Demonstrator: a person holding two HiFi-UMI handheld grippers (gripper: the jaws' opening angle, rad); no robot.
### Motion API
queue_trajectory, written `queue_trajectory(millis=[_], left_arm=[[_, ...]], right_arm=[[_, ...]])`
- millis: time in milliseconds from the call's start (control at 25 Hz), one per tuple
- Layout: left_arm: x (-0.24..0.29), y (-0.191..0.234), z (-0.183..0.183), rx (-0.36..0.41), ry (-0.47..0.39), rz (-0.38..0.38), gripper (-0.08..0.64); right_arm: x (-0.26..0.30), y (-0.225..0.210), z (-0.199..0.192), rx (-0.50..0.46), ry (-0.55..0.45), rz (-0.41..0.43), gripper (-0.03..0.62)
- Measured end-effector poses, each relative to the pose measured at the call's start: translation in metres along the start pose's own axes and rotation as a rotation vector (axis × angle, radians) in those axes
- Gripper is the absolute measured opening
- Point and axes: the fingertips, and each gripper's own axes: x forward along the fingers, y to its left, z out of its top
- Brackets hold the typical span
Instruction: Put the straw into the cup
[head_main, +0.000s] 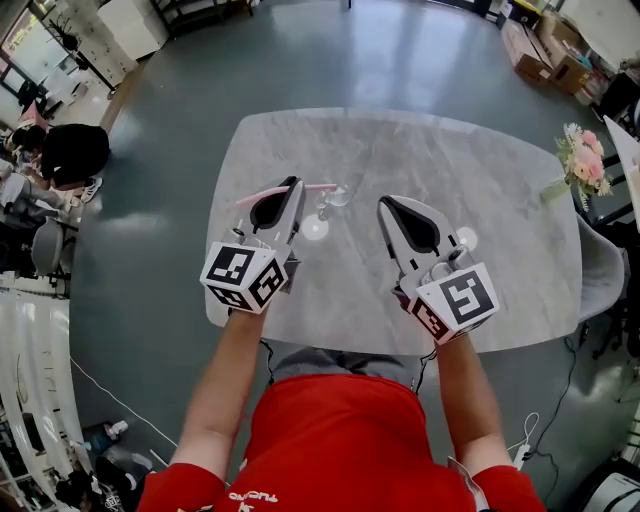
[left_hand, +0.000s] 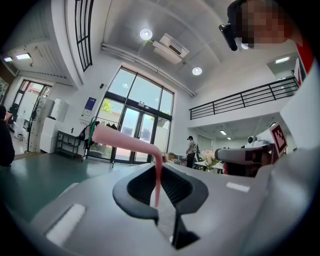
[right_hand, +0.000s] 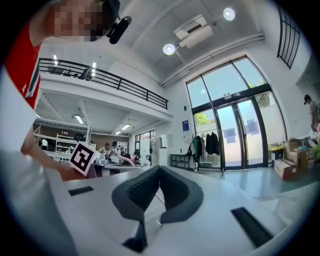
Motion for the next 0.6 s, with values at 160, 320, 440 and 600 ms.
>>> queue_trajectory(millis=[160, 320, 440, 600], left_arm=[[0.019, 0.015, -0.018, -0.004, 0.036, 0.000, 0.034], [0.044, 0.027, -0.044, -0.017, 0.097, -0.003, 0.034], [0.058, 0.033, -0.064, -0.025, 0.145, -0.005, 0.034], [0.072, 0.034, -0.084, -0.046, 0.186, -0.012, 0.034]], right_arm=[[0.013, -0.005, -0.006, 0.008, 0.018, -0.021, 0.002], [0.019, -0.007, -0.014, 0.010, 0.040, -0.031, 0.002], [0.020, -0.012, -0.020, 0.019, 0.052, -0.048, 0.002], [0.019, -0.019, -0.025, 0.025, 0.072, -0.063, 0.002]])
